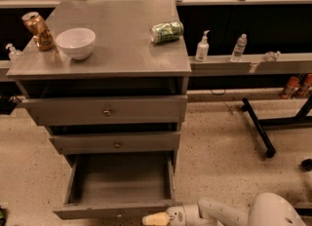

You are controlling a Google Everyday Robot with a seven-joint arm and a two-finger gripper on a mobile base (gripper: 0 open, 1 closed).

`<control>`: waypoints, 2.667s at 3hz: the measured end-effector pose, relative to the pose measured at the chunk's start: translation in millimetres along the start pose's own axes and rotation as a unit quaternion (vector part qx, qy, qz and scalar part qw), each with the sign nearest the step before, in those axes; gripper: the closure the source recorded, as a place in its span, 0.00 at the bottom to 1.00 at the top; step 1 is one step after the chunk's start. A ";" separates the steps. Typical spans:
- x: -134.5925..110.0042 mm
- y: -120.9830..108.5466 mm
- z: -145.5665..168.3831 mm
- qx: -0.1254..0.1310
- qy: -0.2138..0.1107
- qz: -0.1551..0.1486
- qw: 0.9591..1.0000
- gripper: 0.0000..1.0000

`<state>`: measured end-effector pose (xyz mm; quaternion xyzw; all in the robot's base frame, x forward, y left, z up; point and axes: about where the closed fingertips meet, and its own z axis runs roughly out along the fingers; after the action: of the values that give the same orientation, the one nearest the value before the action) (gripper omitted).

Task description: Close bottom drawer

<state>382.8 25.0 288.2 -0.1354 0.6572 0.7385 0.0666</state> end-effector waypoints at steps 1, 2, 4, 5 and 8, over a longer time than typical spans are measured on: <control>17.1 -51.7 20.6 0.013 -0.012 0.036 0.999 1.00; 23.4 -95.3 24.3 0.079 -0.050 0.046 0.995 1.00; 19.5 -124.2 12.2 0.177 -0.101 0.038 0.978 1.00; 17.0 -129.8 16.0 0.172 -0.089 0.040 0.980 1.00; -33.5 -172.7 32.1 0.200 -0.062 0.043 0.977 1.00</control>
Offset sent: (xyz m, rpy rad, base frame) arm 0.0114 0.0354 -0.1513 -0.2813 0.1107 -0.2772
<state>458.9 81.4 136.5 -0.0453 0.7915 0.6010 0.1012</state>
